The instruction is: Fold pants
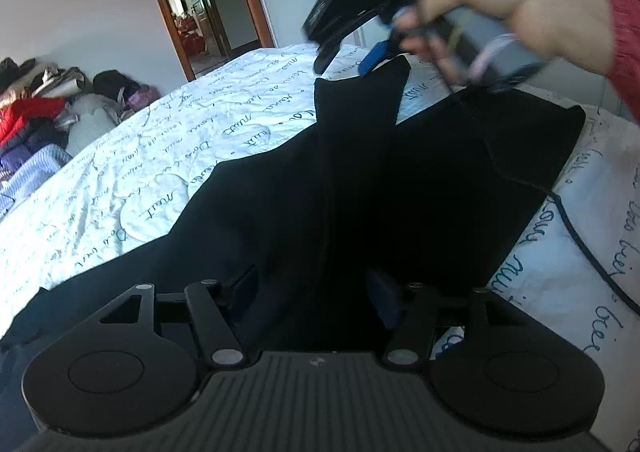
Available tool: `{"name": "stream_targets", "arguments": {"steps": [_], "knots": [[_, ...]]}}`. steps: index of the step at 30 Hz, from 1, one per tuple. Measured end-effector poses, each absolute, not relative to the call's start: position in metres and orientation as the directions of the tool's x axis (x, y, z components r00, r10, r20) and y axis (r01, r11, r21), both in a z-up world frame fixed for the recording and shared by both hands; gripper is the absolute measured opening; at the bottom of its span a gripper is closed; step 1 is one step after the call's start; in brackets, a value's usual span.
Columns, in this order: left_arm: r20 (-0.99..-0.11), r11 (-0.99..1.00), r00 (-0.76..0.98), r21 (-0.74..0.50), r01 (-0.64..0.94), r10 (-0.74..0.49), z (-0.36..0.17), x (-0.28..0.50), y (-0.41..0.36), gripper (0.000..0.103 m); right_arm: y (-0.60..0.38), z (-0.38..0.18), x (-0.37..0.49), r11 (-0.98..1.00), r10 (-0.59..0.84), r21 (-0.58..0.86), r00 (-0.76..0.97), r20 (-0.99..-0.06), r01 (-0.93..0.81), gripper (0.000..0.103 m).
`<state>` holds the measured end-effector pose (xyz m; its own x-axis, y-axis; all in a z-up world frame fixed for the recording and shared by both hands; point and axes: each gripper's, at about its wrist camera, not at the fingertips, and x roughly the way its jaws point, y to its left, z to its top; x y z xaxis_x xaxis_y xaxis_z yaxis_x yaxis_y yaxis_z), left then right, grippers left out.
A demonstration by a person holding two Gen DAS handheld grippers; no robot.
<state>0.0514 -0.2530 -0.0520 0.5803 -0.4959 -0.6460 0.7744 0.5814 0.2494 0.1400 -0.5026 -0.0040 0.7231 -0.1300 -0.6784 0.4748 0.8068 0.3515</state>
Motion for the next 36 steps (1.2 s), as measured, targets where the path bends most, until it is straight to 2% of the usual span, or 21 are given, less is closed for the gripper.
{"name": "stream_targets", "arguments": {"steps": [4, 12, 13, 15, 18, 22, 25, 28, 30, 31, 33, 36], "knots": [[-0.645, 0.592, 0.573, 0.222, 0.774, -0.506, -0.052, 0.055, -0.252, 0.071, -0.488, -0.012, 0.178, 0.819, -0.277, 0.130, 0.584, -0.763, 0.559, 0.053], [-0.639, 0.601, 0.558, 0.182, 0.778, -0.529, -0.055, 0.059, -0.250, 0.078, -0.464, -0.020, 0.215, 0.821, -0.384, -0.051, 0.483, -0.787, 0.569, 0.055], [-0.639, 0.601, 0.556, 0.177, 0.779, -0.532, -0.055, 0.060, -0.250, 0.079, -0.461, -0.021, 0.217, 0.832, -0.380, -0.061, 0.488, -0.785, 0.551, 0.051], [-0.642, 0.602, 0.547, 0.163, 0.782, -0.537, -0.054, 0.063, -0.249, 0.080, -0.465, -0.021, 0.216, 0.837, -0.373, -0.050, 0.501, -0.781, 0.546, 0.029], [-0.653, 0.607, 0.520, 0.114, 0.786, -0.550, -0.053, 0.071, -0.247, 0.080, -0.484, -0.016, 0.202, 0.818, -0.339, 0.039, 0.537, -0.773, 0.573, 0.008], [-0.657, 0.610, 0.500, 0.076, 0.789, -0.564, -0.052, 0.078, -0.243, 0.077, -0.501, 0.000, 0.163, 0.773, -0.300, 0.212, 0.639, -0.708, 0.598, 0.007], [-0.651, 0.605, 0.499, 0.076, 0.792, -0.572, -0.048, 0.080, -0.241, 0.067, -0.512, 0.021, 0.117, 0.729, -0.260, 0.385, 0.750, -0.609, 0.566, 0.007], [-0.647, 0.614, 0.498, 0.059, 0.787, -0.577, -0.044, 0.082, -0.239, 0.054, -0.513, 0.043, 0.075, 0.711, -0.241, 0.482, 0.821, -0.518, 0.512, 0.007], [-0.653, 0.621, 0.490, 0.038, 0.783, -0.578, -0.041, 0.084, -0.239, 0.039, -0.512, 0.056, 0.053, 0.706, -0.238, 0.514, 0.847, -0.476, 0.487, 0.007], [-0.658, 0.625, 0.485, 0.028, 0.780, -0.576, -0.040, 0.084, -0.239, 0.034, -0.513, 0.062, 0.042, 0.705, -0.233, 0.532, 0.861, -0.452, 0.470, 0.007], [-0.661, 0.638, 0.486, 0.014, 0.770, -0.572, -0.037, 0.084, -0.238, 0.014, -0.512, 0.071, 0.024, 0.697, -0.226, 0.563, 0.881, -0.416, 0.445, 0.007], [-0.648, 0.655, 0.506, 0.015, 0.755, -0.569, -0.028, 0.078, -0.235, 0.008, -0.512, 0.078, 0.007, 0.690, -0.216, 0.592, 0.899, -0.382, 0.417, 0.007]]}}
